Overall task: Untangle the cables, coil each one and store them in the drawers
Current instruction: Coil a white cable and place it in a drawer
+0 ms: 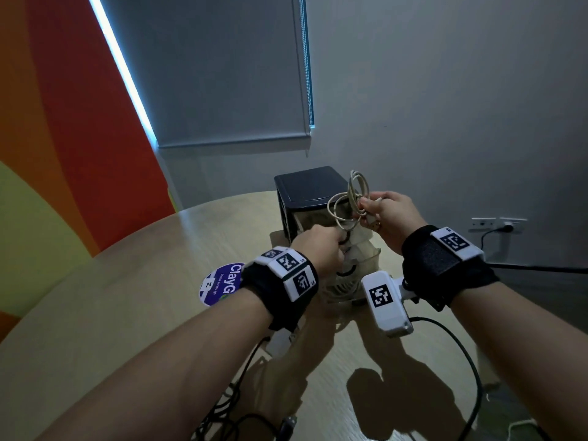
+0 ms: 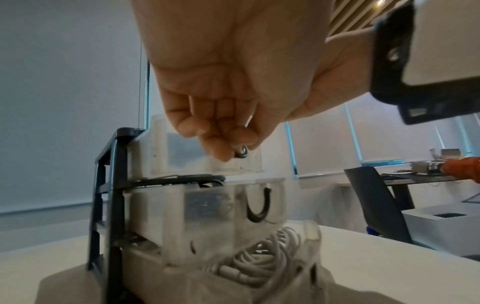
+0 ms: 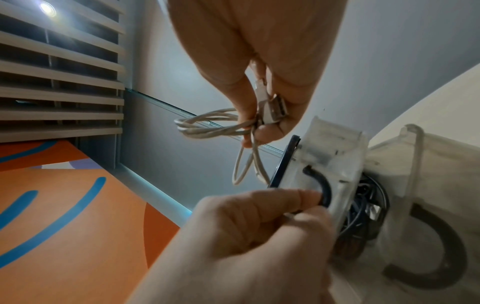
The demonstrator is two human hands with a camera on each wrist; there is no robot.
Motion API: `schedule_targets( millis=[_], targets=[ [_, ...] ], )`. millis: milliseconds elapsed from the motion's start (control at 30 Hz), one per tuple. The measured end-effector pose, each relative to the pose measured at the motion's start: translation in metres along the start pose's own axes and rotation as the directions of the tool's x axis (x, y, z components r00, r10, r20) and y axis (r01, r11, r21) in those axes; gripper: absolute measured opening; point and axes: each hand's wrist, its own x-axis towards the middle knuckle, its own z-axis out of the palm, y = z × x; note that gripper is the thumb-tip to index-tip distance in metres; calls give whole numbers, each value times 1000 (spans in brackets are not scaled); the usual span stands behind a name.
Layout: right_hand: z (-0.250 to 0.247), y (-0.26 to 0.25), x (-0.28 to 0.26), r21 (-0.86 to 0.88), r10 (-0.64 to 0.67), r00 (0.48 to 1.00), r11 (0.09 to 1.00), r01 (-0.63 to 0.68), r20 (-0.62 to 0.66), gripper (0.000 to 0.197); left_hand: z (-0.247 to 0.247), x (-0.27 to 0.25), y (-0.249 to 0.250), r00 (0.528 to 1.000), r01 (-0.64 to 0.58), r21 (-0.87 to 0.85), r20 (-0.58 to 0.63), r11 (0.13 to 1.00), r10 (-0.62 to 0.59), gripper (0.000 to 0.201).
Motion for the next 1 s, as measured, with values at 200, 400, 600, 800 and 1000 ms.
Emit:
schedule_targets(
  millis=[200, 400, 600, 800, 1000],
  targets=[
    [5, -2, -13, 29, -6, 1000, 1000, 6, 7, 15, 3, -17, -2, 1000, -19, -336, 16, 942, 27, 33],
    [4, -2, -22, 26, -5, 1000, 1000, 5, 6, 14, -24, -21, -17, 952, 180, -895, 55, 407, -301, 38],
    [19, 7, -43, -127, -21, 986, 991, 42, 165, 10, -36, -30, -20, 968, 232, -956, 208, 183, -141, 76],
    [18, 3, -51, -273, -47, 992, 959, 77, 114, 15, -43, -44, -23, 980, 141, -959, 102, 244, -169, 22],
    [19, 9, -54, -432, -57, 992, 896, 100, 112, 14, -32, -43, -22, 962, 99, -966, 31, 240, -270, 21]
  ],
)
